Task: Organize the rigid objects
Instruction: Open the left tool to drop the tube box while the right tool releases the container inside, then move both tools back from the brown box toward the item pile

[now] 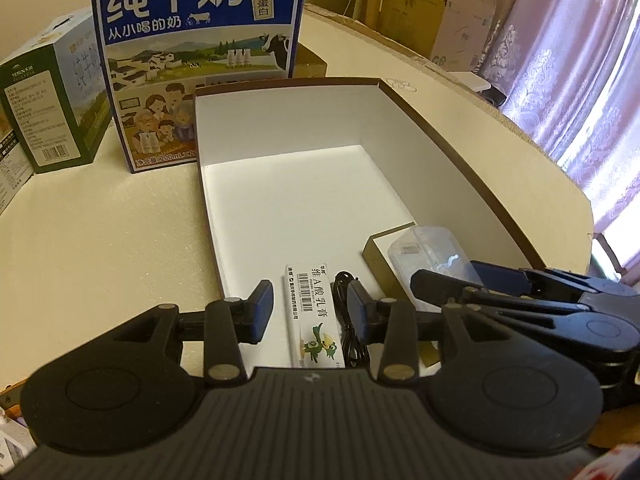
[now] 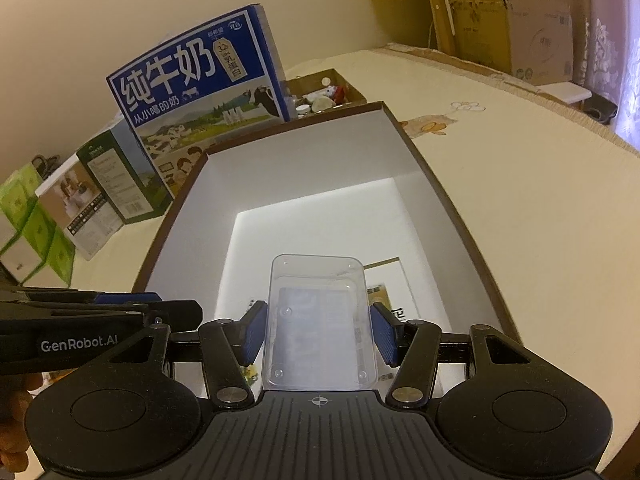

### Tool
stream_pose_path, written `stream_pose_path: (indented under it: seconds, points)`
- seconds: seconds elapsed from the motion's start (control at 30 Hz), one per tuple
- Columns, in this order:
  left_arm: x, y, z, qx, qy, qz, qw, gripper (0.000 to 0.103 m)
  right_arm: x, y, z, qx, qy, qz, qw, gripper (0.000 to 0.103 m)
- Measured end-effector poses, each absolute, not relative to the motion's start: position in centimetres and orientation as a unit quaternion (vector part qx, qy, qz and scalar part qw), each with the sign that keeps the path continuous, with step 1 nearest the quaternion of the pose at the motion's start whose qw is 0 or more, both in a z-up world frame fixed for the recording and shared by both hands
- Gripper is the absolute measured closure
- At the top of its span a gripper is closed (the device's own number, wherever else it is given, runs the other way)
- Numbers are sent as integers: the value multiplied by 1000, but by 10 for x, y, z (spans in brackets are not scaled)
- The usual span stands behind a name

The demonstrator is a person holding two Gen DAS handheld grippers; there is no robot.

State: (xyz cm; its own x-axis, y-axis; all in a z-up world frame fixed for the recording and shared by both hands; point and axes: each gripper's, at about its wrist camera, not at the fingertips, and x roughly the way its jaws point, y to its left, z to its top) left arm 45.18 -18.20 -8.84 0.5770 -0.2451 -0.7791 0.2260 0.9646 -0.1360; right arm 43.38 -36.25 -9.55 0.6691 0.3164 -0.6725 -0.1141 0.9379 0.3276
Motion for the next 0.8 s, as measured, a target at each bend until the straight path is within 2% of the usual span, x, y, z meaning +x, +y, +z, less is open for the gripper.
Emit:
stream_pose_path:
  seconds: [0.1, 0.23, 0.4, 0.5, 0.7, 0.8]
  points:
    - [448, -179, -85, -16, 435, -134, 890, 63, 434, -366, -95, 163, 385, 121, 900, 49]
    - [440, -174, -79, -15, 427, -135, 894, 55, 431, -372, -91, 193, 374, 109, 900, 35]
    - [428, -161, -69, -23, 414, -133, 900, 48, 420, -374, -78, 190, 364, 109, 905, 33]
    - [416, -151, -62, -25, 402, -131, 906, 38, 411, -374, -74, 192, 361, 106, 907, 32]
    - [386, -125, -48, -23, 382, -118, 917, 36, 387, -368, -63, 198, 347, 109, 910, 31]
    - [368, -110, -43, -25, 373, -105, 922, 31, 374, -359, -56, 191, 343, 118, 912, 31]
